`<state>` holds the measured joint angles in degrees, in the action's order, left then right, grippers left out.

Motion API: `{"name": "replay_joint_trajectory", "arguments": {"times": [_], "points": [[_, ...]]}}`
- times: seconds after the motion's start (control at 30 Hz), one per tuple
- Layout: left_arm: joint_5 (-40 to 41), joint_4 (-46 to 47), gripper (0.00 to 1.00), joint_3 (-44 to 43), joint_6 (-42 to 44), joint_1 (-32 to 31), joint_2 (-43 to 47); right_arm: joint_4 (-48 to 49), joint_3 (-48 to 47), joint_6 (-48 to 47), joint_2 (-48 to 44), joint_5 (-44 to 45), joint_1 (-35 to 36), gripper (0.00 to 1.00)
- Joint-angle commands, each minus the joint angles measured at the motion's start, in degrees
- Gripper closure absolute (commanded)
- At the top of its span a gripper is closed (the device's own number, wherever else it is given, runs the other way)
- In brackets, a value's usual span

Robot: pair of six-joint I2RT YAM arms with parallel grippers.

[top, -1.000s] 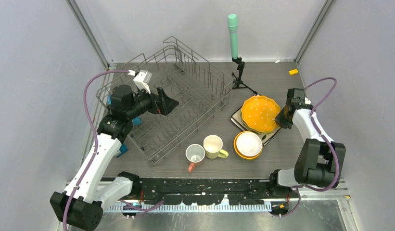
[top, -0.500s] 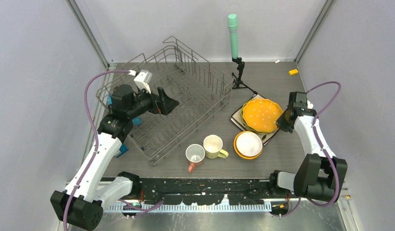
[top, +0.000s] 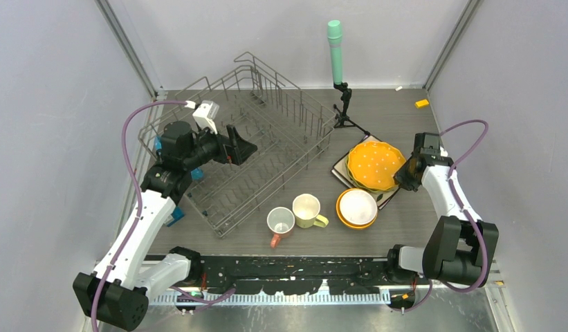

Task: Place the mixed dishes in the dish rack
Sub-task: Pick up the plate at the center of the board.

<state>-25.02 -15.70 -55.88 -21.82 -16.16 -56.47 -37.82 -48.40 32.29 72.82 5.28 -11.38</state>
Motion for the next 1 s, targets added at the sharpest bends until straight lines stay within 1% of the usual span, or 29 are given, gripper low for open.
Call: {"name": "replay_joint_trajectory", "arguments": {"times": [0.0,0.13,0.3,0.63,0.73,0.77,0.97], "points": [[0.49,0.69,0.06,-0.68,0.99,-0.18,0.35,2.81,-1.15,0.86,0.74,-1.0,-0.23,0.73],[0.8,0.59,0.06,-0.35,0.99,-0.18,0.45,3.85,-0.6,1.27,1.45,-2.14,-0.23,0.71],[1.08,0.54,0.06,-0.26,0.99,-0.18,0.48,4.81,0.04,1.45,1.58,-2.17,-0.18,0.72],[1.37,0.5,0.06,-0.1,0.99,-0.18,0.56,6.35,2.17,1.38,0.05,-1.24,-0.22,0.83],[1.46,0.45,0.06,-0.02,0.91,-0.18,0.49,6.46,2.46,1.45,-0.88,-1.49,-0.22,0.93],[1.54,0.42,0.06,0.02,0.92,-0.18,0.53,6.54,2.51,1.56,-1.08,-1.58,-0.22,0.98],[1.64,0.41,0.06,-0.11,0.73,-0.18,0.55,6.48,2.31,1.18,-3.22,-2.9,-0.23,1.0]]}}
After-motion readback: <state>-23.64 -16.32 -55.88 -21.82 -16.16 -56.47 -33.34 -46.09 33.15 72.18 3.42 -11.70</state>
